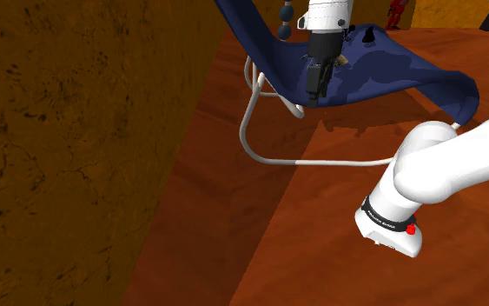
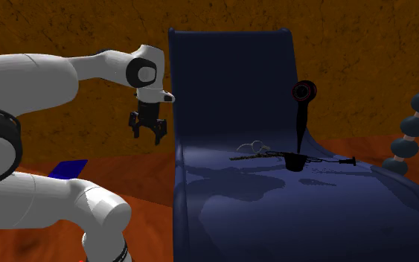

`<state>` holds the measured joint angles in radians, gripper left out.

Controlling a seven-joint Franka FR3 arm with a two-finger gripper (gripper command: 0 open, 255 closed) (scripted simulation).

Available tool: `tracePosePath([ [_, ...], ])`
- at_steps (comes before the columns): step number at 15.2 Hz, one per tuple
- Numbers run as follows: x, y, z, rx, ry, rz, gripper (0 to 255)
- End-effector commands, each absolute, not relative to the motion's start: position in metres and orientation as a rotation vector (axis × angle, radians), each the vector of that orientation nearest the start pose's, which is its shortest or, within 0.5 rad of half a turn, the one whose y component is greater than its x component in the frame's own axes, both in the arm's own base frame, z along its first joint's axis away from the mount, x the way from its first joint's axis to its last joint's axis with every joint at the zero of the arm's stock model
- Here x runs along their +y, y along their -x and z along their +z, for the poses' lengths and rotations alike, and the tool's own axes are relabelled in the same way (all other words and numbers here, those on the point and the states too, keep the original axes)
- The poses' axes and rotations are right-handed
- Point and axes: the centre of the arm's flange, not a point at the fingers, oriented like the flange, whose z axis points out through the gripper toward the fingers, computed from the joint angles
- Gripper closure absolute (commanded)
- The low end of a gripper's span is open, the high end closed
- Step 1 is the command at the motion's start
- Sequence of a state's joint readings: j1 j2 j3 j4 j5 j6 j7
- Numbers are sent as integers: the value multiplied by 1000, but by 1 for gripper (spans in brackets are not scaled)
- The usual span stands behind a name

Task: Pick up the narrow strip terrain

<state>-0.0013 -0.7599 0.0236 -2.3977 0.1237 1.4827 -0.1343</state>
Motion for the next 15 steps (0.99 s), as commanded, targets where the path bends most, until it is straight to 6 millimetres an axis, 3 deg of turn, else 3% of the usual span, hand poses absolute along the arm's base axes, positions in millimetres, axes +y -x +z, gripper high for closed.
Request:
tracePosePath([
  [1, 23, -301, 557, -226, 3008, 224, 0],
  [8, -45, -358, 555, 90, 3061, 231, 0],
  [15, -122, -400, 557, 414, 3080, 236, 0],
])
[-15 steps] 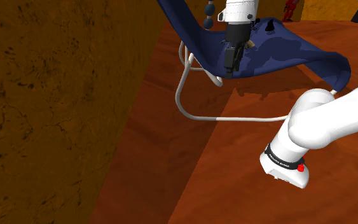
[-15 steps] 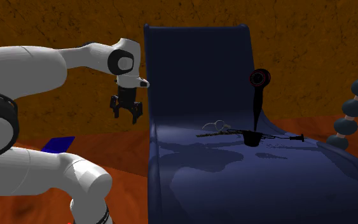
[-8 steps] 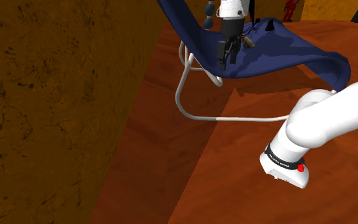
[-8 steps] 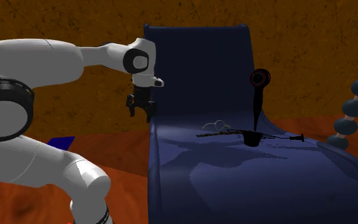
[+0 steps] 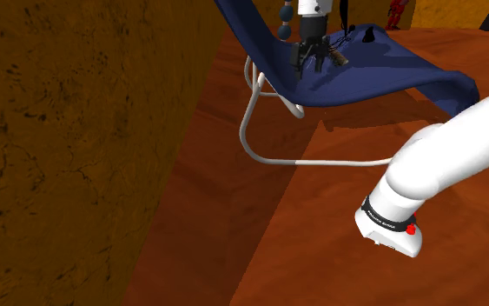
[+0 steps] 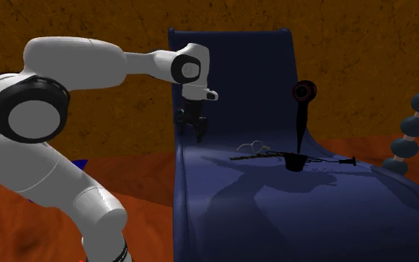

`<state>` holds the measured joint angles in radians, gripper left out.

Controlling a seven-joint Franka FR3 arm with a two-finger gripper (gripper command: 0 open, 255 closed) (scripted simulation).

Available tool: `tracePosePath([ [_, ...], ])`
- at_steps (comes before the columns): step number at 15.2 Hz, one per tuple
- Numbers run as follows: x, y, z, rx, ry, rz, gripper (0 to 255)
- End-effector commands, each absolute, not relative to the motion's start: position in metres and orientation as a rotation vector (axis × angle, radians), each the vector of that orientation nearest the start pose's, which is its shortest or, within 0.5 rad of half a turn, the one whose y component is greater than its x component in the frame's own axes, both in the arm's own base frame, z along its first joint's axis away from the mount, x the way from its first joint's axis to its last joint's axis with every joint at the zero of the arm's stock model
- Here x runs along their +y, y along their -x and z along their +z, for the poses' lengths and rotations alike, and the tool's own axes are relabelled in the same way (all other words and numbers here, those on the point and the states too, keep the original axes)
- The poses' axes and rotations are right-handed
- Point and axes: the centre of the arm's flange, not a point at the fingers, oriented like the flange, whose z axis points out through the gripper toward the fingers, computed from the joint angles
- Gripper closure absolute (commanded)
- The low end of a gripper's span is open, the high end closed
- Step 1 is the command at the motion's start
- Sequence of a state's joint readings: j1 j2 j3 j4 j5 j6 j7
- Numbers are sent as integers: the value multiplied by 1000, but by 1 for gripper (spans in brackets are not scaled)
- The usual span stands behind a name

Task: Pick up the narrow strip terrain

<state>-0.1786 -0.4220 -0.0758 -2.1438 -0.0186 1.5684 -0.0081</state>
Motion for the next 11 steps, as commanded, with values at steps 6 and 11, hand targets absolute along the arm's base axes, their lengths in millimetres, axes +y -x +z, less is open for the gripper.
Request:
tracePosePath([
  [6, -193, -423, 562, 695, 3070, 238, 0],
  [11, -255, -433, 569, 931, 3042, 238, 0],
])
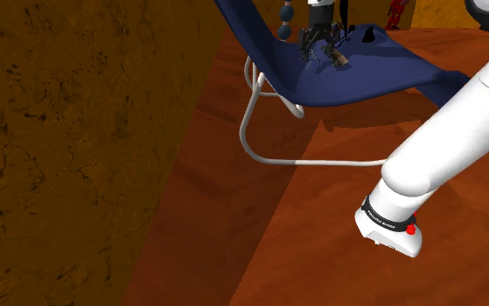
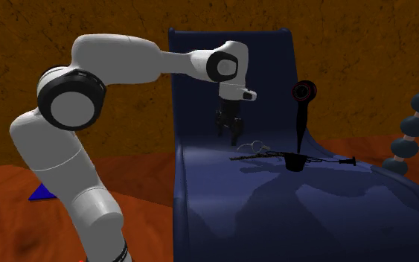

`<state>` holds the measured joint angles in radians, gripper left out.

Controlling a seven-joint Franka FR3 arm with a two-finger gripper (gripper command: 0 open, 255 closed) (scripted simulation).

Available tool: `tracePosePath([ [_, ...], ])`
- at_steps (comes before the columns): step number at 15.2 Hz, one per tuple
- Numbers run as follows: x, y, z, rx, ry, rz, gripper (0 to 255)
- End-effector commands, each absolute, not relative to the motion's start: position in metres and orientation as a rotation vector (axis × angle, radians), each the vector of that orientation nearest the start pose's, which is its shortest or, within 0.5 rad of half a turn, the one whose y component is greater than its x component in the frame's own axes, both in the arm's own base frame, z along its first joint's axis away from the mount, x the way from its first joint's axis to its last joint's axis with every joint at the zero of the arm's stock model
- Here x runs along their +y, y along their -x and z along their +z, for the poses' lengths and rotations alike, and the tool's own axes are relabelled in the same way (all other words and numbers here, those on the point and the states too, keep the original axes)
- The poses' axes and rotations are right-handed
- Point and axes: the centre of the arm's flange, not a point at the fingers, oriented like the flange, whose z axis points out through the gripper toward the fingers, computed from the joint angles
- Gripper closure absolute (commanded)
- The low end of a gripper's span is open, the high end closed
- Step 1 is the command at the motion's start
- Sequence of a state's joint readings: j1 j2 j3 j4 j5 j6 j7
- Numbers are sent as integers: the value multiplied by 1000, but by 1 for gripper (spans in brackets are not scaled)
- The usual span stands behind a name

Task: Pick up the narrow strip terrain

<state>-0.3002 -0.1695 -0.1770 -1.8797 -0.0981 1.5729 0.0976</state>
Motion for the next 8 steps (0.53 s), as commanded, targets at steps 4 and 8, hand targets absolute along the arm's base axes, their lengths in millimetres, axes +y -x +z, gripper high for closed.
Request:
tracePosePath([
  [4, -305, -434, 577, 1120, 3006, 237, 0],
  [8, -354, -429, 587, 1308, 2958, 236, 0],
])
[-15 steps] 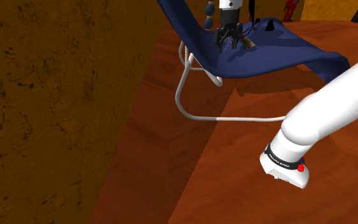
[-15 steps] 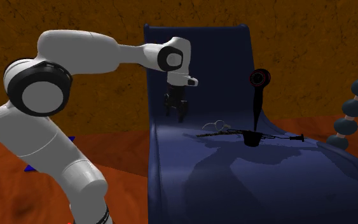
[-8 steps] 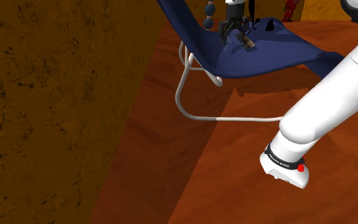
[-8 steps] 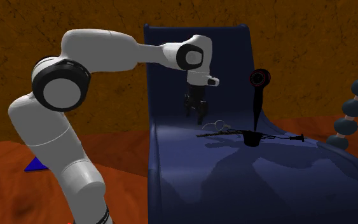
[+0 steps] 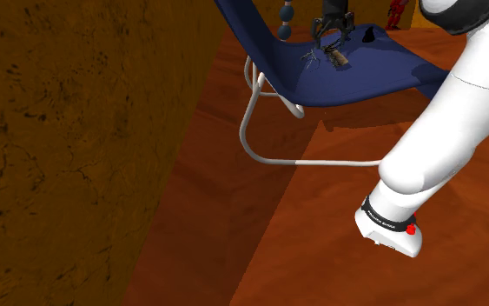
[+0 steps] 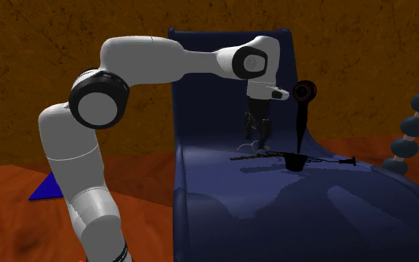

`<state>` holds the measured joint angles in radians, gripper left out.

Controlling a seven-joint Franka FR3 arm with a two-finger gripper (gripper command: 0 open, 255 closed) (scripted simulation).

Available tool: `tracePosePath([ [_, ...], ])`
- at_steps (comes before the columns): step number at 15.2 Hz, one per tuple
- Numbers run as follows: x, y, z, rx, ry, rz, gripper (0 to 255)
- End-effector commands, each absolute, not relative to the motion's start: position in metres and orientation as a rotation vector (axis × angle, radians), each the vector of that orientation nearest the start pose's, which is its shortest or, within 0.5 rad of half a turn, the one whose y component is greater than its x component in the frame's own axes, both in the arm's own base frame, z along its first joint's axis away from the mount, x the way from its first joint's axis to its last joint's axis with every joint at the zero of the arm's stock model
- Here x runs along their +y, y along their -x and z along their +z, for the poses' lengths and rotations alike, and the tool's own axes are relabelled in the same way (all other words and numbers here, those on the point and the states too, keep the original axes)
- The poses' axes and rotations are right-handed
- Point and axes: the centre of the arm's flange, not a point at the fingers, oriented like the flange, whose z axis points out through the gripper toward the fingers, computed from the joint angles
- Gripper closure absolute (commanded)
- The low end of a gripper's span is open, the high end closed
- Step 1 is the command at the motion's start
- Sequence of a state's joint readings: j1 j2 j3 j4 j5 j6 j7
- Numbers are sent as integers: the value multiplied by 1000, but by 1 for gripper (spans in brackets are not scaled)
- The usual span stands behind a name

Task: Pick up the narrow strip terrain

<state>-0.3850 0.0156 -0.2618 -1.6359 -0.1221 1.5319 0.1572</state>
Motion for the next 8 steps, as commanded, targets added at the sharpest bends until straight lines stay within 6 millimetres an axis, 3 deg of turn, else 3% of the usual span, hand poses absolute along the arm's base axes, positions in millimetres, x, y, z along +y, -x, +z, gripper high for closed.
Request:
tracePosePath([
  [1, -366, -427, 589, 1354, 2944, 235, 0],
  [2, -376, -425, 591, 1392, 2932, 234, 0],
  [8, -376, -425, 560, 1392, 2932, 234, 0],
])
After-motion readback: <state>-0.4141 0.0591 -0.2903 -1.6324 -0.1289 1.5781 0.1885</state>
